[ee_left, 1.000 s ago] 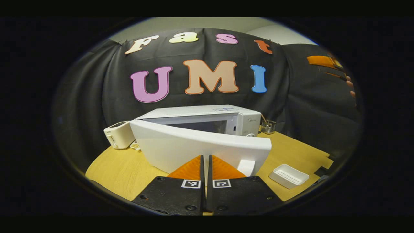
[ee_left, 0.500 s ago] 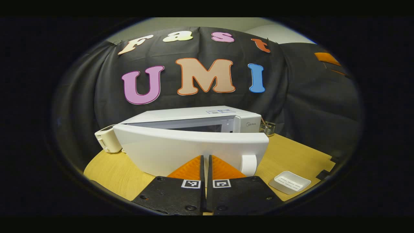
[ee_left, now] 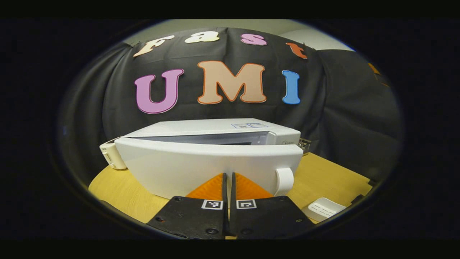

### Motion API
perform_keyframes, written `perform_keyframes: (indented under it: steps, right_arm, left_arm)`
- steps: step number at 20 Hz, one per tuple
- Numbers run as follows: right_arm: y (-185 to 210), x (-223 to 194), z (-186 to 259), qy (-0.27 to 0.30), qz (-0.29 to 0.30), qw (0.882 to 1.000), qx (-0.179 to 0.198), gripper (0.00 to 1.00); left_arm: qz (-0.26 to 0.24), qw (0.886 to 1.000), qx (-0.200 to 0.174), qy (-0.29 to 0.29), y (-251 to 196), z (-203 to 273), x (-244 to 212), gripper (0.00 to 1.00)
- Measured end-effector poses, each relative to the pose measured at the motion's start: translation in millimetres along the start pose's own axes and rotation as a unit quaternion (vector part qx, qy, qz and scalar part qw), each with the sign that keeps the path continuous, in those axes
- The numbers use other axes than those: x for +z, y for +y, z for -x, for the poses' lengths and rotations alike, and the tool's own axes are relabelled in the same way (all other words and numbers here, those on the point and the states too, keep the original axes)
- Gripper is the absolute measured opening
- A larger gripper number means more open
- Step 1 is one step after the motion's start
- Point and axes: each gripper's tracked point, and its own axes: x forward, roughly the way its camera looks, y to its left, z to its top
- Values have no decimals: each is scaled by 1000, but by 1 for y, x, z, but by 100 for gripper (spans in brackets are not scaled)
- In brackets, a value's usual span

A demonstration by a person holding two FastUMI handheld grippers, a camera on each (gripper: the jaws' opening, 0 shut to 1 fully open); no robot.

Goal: Open the microwave oven with the left hand, put the food in, and close the microwave oven.

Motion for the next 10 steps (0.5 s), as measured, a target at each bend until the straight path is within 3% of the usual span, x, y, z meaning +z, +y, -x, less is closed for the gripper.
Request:
perform_keyframes:
  steps: [10]
  right_arm:
    - [-2, -4, 0, 5, 2, 1000, 2, 96]
  left_arm:
    - [27, 1000, 13, -5, -2, -33, 12, 0]
